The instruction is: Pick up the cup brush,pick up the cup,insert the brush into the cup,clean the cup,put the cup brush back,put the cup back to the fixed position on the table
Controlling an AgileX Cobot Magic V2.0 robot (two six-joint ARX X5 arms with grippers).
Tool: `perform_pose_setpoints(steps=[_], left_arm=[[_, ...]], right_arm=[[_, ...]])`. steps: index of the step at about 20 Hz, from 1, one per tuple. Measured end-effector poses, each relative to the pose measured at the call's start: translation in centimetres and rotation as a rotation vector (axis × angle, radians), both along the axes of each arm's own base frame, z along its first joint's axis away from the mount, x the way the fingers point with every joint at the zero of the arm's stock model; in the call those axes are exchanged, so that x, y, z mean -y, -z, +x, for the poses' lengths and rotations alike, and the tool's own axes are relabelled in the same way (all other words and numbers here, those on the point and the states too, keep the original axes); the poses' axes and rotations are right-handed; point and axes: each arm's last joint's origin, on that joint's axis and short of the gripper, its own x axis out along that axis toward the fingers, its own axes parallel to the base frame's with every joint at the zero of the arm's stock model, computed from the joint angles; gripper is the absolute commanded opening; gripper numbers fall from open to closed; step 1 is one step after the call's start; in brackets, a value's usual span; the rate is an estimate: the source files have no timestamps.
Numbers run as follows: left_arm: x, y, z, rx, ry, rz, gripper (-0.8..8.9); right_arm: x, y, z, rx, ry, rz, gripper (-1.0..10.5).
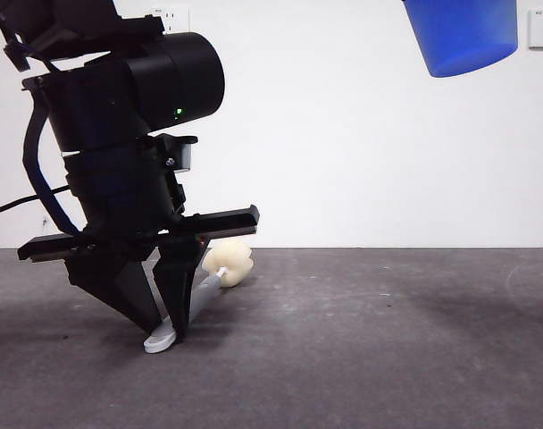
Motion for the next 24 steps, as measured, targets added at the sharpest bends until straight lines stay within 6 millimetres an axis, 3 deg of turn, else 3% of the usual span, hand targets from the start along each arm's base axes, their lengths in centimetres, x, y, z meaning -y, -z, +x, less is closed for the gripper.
perform_pose_setpoints(steps=[2, 4, 9, 12, 19, 24], left_arm=[[0.0, 0.0, 0.0, -0.004, 0.003, -0.005, 2.60], [0.0, 0.0, 0.0, -0.010, 0.005, -0.018, 3.98], [0.1, -0.6, -0.1, -0.019, 0.020, -0.047, 4.11], [-0.3, -2.1, -0.6, 0.013, 0.034, -0.065, 4.10], [-3.0, -9.3, -4.1, 0.163, 0.118, -0.132, 4.10], [-5.7, -13.7, -7.1, 0.297, 0.132, -0.222, 4.10]], right_arm=[[0.0, 0.0, 0.0, -0.002, 0.002, 0.003, -0.2], [0.0, 0.0, 0.0, -0.004, 0.004, 0.007, -0.2], [-0.8, 0.3, 0.7, -0.016, 0.014, 0.029, -0.2], [-1.7, 1.3, 1.7, 0.016, 0.024, 0.080, -0.2], [-1.5, 9.5, 6.1, -0.033, 0.047, 0.152, -0.2], [-1.3, 13.5, 9.9, -0.040, 0.032, 0.182, -0.2]])
